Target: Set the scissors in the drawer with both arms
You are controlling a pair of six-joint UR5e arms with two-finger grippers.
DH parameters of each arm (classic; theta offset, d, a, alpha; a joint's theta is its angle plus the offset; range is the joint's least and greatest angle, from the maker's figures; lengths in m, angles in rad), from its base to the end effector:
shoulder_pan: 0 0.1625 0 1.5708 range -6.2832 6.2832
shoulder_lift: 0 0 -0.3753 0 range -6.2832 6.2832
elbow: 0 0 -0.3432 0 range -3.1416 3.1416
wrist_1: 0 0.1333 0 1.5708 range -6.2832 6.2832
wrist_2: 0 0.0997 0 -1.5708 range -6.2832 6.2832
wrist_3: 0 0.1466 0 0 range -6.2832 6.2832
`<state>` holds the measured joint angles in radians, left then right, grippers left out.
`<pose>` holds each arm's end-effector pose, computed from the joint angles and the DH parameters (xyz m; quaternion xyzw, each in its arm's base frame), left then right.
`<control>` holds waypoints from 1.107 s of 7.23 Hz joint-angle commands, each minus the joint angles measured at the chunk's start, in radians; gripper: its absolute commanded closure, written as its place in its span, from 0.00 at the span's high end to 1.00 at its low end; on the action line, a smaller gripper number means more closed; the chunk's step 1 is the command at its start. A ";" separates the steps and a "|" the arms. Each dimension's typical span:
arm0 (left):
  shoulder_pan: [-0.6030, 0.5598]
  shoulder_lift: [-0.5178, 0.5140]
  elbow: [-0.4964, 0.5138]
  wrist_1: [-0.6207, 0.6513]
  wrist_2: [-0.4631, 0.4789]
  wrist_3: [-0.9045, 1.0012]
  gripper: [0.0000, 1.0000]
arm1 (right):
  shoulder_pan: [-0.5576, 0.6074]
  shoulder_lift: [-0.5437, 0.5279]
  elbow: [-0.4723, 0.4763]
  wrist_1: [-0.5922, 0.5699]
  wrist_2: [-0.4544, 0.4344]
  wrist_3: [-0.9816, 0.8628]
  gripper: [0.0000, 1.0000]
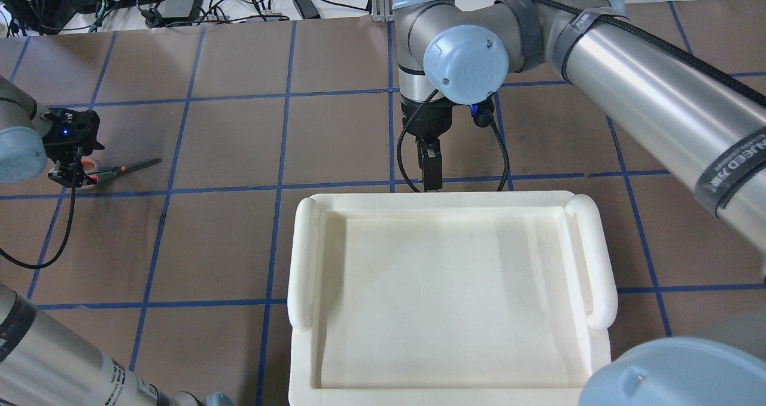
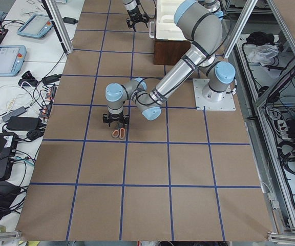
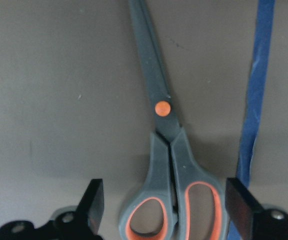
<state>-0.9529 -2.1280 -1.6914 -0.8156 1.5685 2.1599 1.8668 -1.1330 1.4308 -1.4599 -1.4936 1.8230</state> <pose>0.2251 -0.5474 0.1274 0.6964 0.7166 -0.0081 0.0378 0.2902 -0.4558 0.2280 -0.6822 -0.7014 -0.1322 0.1584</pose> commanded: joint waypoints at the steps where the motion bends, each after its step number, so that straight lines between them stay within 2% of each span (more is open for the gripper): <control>1: 0.011 -0.013 -0.001 -0.011 -0.001 -0.002 0.87 | 0.000 0.004 0.000 0.042 0.003 0.001 1.00; 6: 0.011 -0.017 0.002 -0.043 -0.051 -0.020 0.85 | 0.002 0.036 0.000 0.046 0.024 -0.001 1.00; 7: 0.011 -0.017 0.001 -0.043 -0.051 -0.020 0.81 | 0.005 0.038 0.002 0.046 0.024 -0.001 1.00; 8: 0.011 -0.013 0.002 -0.043 -0.050 -0.018 0.65 | 0.009 0.048 0.002 0.047 0.026 -0.001 1.00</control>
<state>-0.9419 -2.1438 -1.6899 -0.8590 1.5202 2.1404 1.8715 -1.0936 1.4322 -1.4140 -1.4693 1.8225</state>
